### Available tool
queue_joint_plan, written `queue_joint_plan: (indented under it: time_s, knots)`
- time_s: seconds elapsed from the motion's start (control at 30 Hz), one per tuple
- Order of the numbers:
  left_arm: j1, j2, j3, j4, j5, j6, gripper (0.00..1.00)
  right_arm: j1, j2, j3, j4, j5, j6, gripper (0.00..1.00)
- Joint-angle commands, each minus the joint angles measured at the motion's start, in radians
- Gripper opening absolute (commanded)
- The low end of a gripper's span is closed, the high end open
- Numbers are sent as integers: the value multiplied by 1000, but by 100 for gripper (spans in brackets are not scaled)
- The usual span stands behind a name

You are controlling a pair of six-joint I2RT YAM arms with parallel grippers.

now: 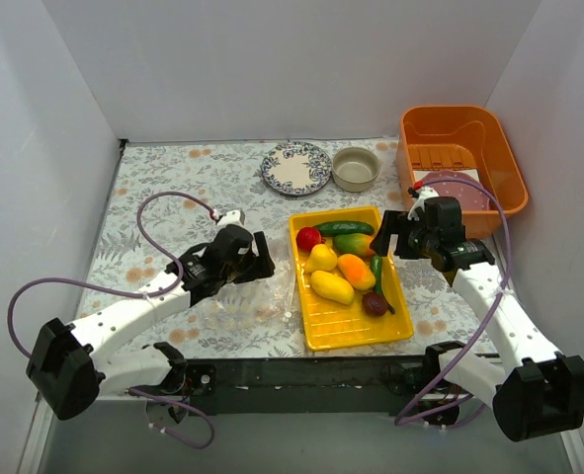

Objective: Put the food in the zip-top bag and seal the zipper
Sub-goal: Adjust the zipper food storage bag at the center of the board.

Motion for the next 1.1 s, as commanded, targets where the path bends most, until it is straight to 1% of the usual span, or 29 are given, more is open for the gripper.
queue_joint_plan:
  time_s: [0.0,0.1,0.2,0.33,0.43,0.67,0.83,0.97,1.07]
  knots:
    - [-84,16,20,-14,-34,14,71,3,-27,72,-67,-48,-25,89]
    - [-156,50,57,-9,3,63,71,3,-11,84,-92,-88,-22,88]
    - [-201,92,71,-3,12,88,72,3,-8,58,-55,-122,-25,88]
    - [-212,73,68,-6,20,51,72,2,39,69,-68,-124,-39,88]
    - [-210,67,83,-3,27,65,72,3,78,96,-74,-150,-45,87]
    - [-215,179,129,-6,50,136,73,3,66,127,-40,-134,-30,86]
    - [-215,227,140,-29,-25,127,72,3,79,167,-69,-131,-28,86]
    - [-216,222,97,-46,-92,50,71,3,67,150,-72,-150,-14,86]
    - [-210,231,67,-86,-152,-23,76,3,49,129,-81,-148,-11,86]
